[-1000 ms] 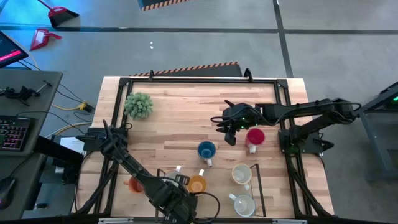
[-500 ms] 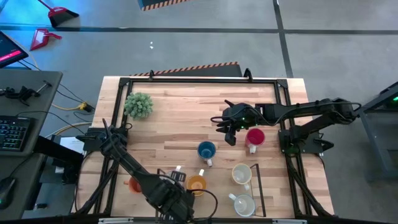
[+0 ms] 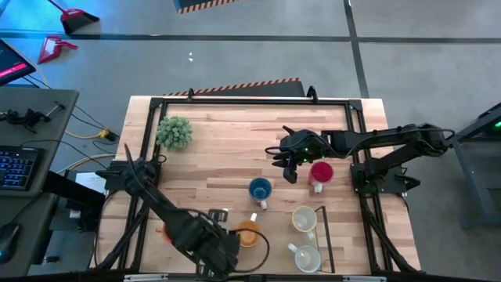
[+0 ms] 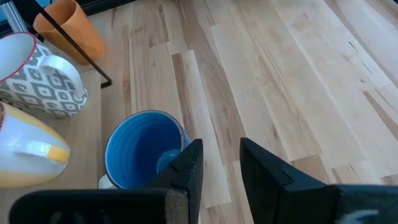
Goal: Place coffee mugs
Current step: Put the blue mug on the shelf
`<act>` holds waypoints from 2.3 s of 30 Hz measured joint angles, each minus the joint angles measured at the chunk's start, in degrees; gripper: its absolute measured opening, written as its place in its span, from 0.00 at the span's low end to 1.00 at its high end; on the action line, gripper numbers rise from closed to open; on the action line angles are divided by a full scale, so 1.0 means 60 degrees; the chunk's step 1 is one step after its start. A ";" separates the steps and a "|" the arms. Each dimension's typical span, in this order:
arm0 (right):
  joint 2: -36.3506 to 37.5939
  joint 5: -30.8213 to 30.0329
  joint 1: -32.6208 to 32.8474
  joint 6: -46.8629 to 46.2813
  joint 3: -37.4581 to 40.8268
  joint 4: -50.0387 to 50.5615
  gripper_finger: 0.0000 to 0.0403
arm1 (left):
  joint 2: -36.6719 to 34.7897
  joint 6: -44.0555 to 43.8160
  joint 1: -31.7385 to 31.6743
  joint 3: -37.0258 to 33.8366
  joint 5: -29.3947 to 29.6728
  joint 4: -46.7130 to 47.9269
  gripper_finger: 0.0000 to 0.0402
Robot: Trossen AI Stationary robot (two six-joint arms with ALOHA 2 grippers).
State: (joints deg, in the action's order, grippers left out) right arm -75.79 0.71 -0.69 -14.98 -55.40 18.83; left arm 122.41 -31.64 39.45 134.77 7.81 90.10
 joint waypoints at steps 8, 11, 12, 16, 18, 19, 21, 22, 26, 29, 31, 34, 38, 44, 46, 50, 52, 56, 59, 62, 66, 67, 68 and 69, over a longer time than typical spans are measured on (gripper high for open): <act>0.0000 0.0238 0.0000 0.0039 0.0000 -0.0192 0.21 | -0.1696 0.0389 -0.0078 -0.0727 0.2270 -0.0017 0.18; 0.0000 0.0451 0.0000 0.0313 0.0000 -0.0296 0.21 | -0.2684 0.0236 -0.0219 -0.1758 0.2905 -0.0036 0.18; 0.0000 0.0464 0.0000 0.0442 0.0000 -0.0370 0.21 | -0.3037 0.0133 -0.0280 -0.2237 0.3008 0.0000 0.18; 0.0000 0.0463 0.0000 0.0810 0.0000 -0.0738 0.21 | -0.4366 -0.0178 -0.0676 -0.4249 0.3087 -0.0019 0.18; 0.0000 0.0463 0.0000 0.0824 0.0000 -0.0982 0.21 | -0.4926 -0.0161 -0.0875 -0.5237 0.3196 -0.0220 0.18; 0.0000 0.0463 0.0000 0.0827 0.0000 -0.1053 0.21 | -0.5197 -0.0076 -0.0965 -0.5709 0.3306 -0.0355 0.18; 0.0000 0.0463 0.0000 0.0827 0.0000 -0.1197 0.21 | -0.5702 0.0179 -0.1119 -0.6525 0.3612 -0.0462 0.18; 0.0000 0.0463 0.0000 0.0827 0.0000 -0.1212 0.21 | -0.5992 0.0297 -0.1207 -0.6898 0.3800 -0.0575 0.18; 0.0000 0.0459 -0.0002 0.0750 0.0000 -0.1195 0.21 | -0.7183 0.0800 -0.1552 -0.8267 0.4566 -0.0947 0.18; 0.0000 0.0459 0.0000 0.0481 0.0000 -0.1205 0.21 | -0.8291 0.0969 -0.1879 -0.9296 0.4922 -0.1495 0.18; 0.0000 0.0460 0.0000 -0.0075 0.0000 -0.1216 0.21 | -0.9029 0.1134 -0.2128 -0.9968 0.4989 -0.2190 0.18; 0.0000 0.0053 0.0010 -0.0823 0.0000 -0.1242 0.21 | -0.9905 0.1805 -0.2472 -1.0862 0.5018 -0.3243 0.18; -0.0166 -0.0280 0.0177 -0.1014 0.0000 -0.1261 0.21 | -1.0622 0.2871 -0.2940 -1.1941 0.4955 -0.4416 0.18; -0.1258 -0.0022 0.0518 -0.1493 -0.0701 -0.0954 0.21 | -1.1064 0.3787 -0.3461 -1.3218 0.4915 -0.5412 0.18; -0.1718 -0.0037 0.0586 -0.1195 -0.1416 -0.0488 0.21 | -1.1204 0.4021 -0.3583 -1.3423 0.4757 -0.5741 0.18; -0.2773 -0.0328 0.0707 -0.0431 -0.3160 0.1770 0.21 | -1.1532 0.4132 -0.3806 -1.3613 0.4452 -0.6069 0.18; -0.3340 -0.0365 0.0762 -0.0103 -0.3985 0.2983 0.21 | -1.1634 0.4128 -0.3901 -1.3624 0.4455 -0.6096 0.18; -0.4432 -0.0368 0.0772 0.0266 -0.5236 0.4668 0.21 | -1.1783 0.4057 -0.3968 -1.3645 0.4452 -0.6081 0.18; -0.5038 -0.0367 0.0773 0.0450 -0.5795 0.5096 0.21 | -1.1795 0.3895 -0.3959 -1.3645 0.4378 -0.6078 0.18; -0.5403 -0.0328 0.0819 0.0575 -0.6099 0.5241 0.21 | -1.1791 0.3824 -0.3958 -1.3645 0.4292 -0.6067 0.18; -0.5550 -0.0172 0.0951 0.0578 -0.6081 0.5277 0.21 | -1.1791 0.3815 -0.3958 -1.3645 0.4292 -0.5970 0.18; -0.5552 -0.0159 0.0991 0.0579 -0.6052 0.5312 0.21 | -1.1791 0.3813 -0.3958 -1.3645 0.4292 -0.5840 0.18; -0.5555 -0.0152 0.1026 0.0579 -0.6012 0.5329 0.21 | -1.1791 0.3807 -0.3958 -1.3645 0.4290 -0.5676 0.18; -0.5555 -0.0149 0.1063 0.0576 -0.5977 0.5333 0.21 | -1.1791 0.3783 -0.3958 -1.3645 0.4289 -0.5537 0.18</act>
State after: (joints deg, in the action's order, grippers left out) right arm -109.12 -0.19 5.69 -11.53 -91.26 50.82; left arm 51.66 -8.94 15.70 52.90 33.54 56.88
